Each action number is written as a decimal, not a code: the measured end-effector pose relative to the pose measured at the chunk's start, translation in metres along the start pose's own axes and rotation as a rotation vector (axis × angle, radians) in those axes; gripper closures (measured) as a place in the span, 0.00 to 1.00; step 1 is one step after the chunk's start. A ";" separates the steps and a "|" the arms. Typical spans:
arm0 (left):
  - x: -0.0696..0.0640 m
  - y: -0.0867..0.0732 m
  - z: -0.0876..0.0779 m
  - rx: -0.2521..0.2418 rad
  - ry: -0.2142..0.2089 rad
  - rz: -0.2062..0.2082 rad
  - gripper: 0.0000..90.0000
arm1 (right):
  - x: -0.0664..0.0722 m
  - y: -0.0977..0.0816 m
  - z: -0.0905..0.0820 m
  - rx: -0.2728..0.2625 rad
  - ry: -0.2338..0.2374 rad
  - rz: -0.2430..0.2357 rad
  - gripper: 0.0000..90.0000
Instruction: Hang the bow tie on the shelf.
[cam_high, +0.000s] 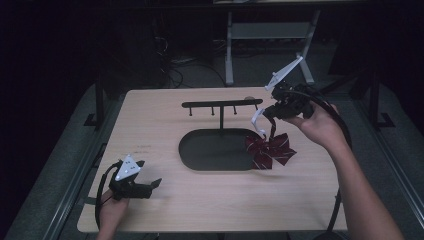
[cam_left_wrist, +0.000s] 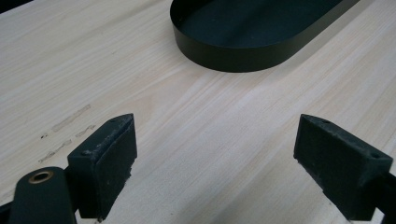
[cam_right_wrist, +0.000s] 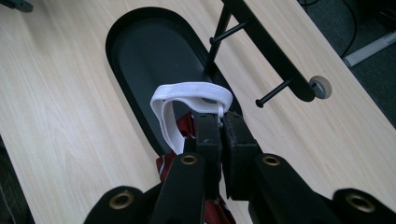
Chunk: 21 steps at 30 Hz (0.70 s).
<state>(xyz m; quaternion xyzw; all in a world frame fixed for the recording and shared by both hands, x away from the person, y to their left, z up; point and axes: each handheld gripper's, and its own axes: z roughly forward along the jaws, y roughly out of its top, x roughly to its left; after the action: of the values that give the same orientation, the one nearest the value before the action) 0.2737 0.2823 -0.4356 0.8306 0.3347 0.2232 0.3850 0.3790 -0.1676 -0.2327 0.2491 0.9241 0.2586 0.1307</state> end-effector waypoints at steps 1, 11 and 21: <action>0.000 0.000 0.000 0.000 0.000 0.001 0.15 | 0.000 0.001 0.000 0.001 -0.003 0.001 0.96; 0.000 0.000 0.000 0.004 -0.003 0.004 0.15 | -0.002 0.013 -0.006 -0.003 -0.019 -0.003 0.96; 0.000 0.000 0.000 0.003 -0.005 0.003 0.15 | -0.011 0.022 -0.002 0.001 -0.019 0.014 0.95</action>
<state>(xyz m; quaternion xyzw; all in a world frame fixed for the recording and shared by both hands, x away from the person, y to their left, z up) 0.2741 0.2819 -0.4355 0.8324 0.3326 0.2213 0.3841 0.3966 -0.1581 -0.2180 0.2581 0.9211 0.2568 0.1376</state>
